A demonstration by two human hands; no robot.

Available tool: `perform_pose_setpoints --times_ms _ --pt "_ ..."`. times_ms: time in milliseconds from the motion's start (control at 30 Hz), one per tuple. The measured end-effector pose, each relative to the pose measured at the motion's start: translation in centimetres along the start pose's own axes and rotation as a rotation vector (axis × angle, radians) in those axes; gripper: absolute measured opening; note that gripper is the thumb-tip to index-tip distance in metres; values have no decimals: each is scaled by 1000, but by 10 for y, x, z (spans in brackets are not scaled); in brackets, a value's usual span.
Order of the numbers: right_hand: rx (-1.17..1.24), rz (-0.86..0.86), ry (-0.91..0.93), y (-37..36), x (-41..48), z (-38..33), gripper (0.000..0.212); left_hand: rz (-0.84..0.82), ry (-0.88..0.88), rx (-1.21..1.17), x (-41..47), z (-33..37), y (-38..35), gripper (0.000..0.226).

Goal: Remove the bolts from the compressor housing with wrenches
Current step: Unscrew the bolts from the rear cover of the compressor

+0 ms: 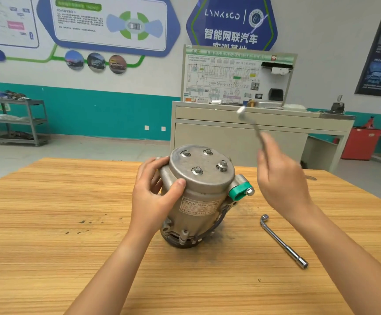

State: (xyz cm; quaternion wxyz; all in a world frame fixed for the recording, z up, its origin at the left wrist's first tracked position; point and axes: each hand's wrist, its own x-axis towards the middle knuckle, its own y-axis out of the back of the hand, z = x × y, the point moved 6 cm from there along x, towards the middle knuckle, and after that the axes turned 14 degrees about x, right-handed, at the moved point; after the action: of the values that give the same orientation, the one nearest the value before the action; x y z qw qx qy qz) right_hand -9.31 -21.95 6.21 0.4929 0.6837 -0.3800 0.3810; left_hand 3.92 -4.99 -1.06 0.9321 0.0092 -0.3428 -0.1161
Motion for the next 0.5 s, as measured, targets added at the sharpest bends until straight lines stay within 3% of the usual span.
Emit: perform_pose_setpoints --times_ms 67,167,333,500 --pt "-206 -169 36 6 -21 -15 38 37 6 7 -5 1 -1 44" --pt "-417 -387 -118 9 -34 -7 48 62 9 12 -9 2 -3 43" --pt "-379 -421 -138 11 -32 -13 46 76 9 22 -10 3 -3 42" --pt "-642 -477 -107 10 -18 -22 47 68 8 35 -10 3 -5 42"
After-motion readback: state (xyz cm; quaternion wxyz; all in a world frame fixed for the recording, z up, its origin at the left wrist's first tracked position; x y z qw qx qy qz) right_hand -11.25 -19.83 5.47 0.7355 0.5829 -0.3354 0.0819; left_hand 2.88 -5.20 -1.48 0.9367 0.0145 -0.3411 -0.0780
